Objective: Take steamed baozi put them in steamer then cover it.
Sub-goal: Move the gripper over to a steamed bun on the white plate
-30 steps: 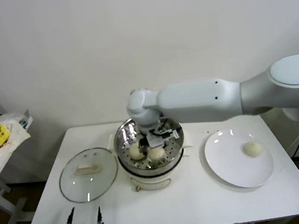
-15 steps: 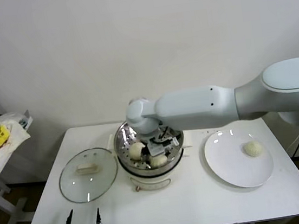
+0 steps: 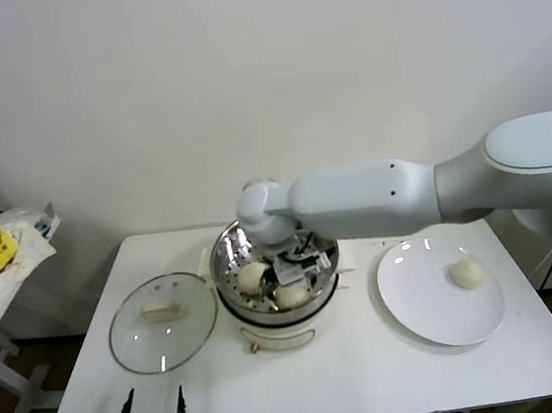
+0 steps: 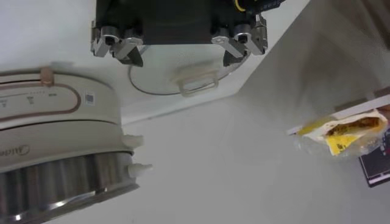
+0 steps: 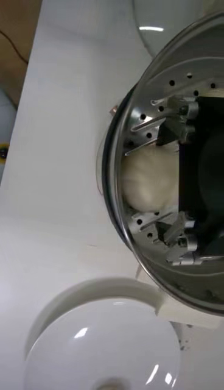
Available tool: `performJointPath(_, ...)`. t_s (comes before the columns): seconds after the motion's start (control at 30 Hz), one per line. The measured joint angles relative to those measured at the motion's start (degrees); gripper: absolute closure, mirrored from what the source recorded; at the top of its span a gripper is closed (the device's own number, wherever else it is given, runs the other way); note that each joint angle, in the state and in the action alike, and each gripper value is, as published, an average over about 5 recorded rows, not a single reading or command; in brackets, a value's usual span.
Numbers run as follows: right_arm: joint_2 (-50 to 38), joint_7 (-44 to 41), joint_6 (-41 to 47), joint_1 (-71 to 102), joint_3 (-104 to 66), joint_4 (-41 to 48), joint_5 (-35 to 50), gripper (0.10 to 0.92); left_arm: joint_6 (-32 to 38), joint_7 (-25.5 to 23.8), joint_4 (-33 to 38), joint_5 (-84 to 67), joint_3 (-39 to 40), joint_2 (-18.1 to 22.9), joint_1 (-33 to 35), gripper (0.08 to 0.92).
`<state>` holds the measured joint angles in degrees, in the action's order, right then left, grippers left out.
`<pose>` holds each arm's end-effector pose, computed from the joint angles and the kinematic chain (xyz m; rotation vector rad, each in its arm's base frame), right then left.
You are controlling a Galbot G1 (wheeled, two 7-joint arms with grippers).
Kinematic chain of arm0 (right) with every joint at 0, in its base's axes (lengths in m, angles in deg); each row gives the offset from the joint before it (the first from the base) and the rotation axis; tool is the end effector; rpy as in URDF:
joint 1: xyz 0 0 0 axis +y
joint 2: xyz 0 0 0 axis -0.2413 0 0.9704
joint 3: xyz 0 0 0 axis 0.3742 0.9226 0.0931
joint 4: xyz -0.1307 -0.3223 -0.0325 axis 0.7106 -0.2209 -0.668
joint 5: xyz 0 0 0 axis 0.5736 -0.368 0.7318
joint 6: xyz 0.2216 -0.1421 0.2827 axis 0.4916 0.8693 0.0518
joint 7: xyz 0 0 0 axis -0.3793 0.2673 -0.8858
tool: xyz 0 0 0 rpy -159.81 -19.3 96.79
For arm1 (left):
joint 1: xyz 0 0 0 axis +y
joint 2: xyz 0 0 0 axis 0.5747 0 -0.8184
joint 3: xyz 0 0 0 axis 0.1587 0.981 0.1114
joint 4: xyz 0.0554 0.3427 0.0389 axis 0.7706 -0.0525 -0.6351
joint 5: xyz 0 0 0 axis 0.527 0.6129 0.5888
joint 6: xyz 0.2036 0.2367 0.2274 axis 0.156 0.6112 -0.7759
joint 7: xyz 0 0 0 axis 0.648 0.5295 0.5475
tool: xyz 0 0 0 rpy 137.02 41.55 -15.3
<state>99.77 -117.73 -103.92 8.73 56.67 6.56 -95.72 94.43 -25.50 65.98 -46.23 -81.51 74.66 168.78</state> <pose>0.4945 0.2519 -0.0963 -1.9943 -0.2482 -2.3197 0.1054 0.0632 -0.4190 0.1367 -2.8911 -0.4090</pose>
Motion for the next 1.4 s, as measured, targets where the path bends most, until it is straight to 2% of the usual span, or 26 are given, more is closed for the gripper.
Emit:
performJointPath(0.3, -4.6, 2.3, 5.5, -1.9, -2.2, 0.4, 2.2, 0.203, 0.2, 0.0, 0.4, 0.0, 0.2, -0.1, 0.0, 0.177)
performJointPath(0.6, -16.5, 8.8, 24.2, -5.8, -0.3, -0.9, 16.9, 0.203, -0.2, -0.2, 1.2, -0.2, 0.4, -0.5, -0.1, 0.177)
performJointPath(0.87, -28.5, 9.1, 37.0, -4.5, -1.2, 0.9, 24.9, 0.203, -0.9, -0.3, 1.8, 0.1, 0.6, -0.3, -0.6, 0.177)
performJointPath(1.13, -37.9, 6.1, 41.1, 4.3, -7.0, 5.0, 23.1, 0.203, -1.2, -0.3, 2.3, 0.5, 0.3, 0.1, -0.2, 0.177)
performJointPath(1.4, -40.4, 2.9, 40.1, 15.9, -16.4, 13.0, 16.3, 0.203, -1.4, -0.3, 2.6, 1.3, 0.1, 0.6, 0.4, 0.177)
